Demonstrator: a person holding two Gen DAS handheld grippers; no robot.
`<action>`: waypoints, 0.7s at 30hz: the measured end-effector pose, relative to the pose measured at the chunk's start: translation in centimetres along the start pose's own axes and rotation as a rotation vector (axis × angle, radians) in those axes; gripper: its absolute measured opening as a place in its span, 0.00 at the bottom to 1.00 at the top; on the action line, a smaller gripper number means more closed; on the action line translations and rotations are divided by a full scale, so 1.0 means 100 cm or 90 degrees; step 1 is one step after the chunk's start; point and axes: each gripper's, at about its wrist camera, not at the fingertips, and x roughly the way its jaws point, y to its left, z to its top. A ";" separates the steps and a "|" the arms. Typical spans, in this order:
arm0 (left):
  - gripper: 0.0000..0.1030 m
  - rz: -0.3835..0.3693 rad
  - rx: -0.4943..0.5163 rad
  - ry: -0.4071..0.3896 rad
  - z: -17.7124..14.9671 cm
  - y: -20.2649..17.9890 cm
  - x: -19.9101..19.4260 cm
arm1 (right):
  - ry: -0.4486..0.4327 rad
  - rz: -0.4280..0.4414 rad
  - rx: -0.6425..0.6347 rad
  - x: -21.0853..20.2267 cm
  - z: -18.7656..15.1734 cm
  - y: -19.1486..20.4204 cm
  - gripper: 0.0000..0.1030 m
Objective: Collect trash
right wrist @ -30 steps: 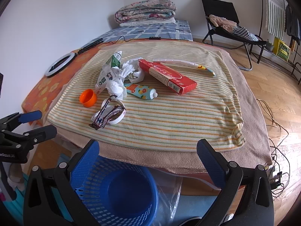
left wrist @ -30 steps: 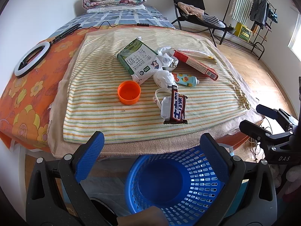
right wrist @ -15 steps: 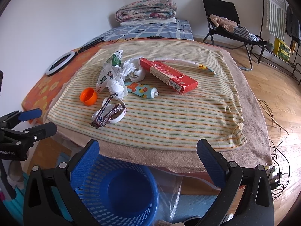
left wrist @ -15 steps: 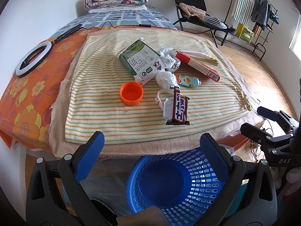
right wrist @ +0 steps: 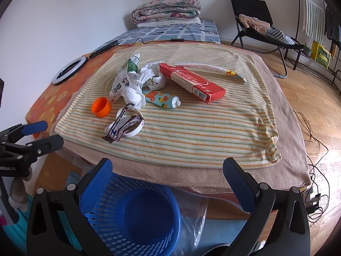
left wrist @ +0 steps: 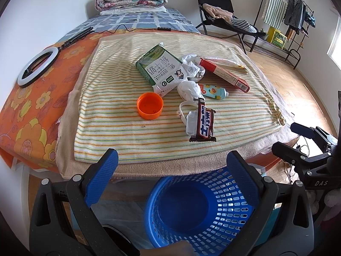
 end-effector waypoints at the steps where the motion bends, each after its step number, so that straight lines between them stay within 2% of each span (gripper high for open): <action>1: 1.00 0.001 0.000 0.001 0.000 0.001 0.000 | 0.003 -0.001 0.000 0.001 0.000 0.000 1.00; 14: 1.00 0.008 -0.012 0.007 0.005 0.016 0.006 | 0.078 0.002 0.013 0.020 -0.004 0.002 1.00; 17: 0.99 0.017 -0.011 0.010 0.012 0.023 0.008 | 0.064 0.012 -0.010 0.020 -0.006 0.006 1.00; 21: 0.91 0.009 -0.029 0.026 0.022 0.036 0.016 | 0.034 0.036 -0.043 0.016 -0.004 0.016 1.00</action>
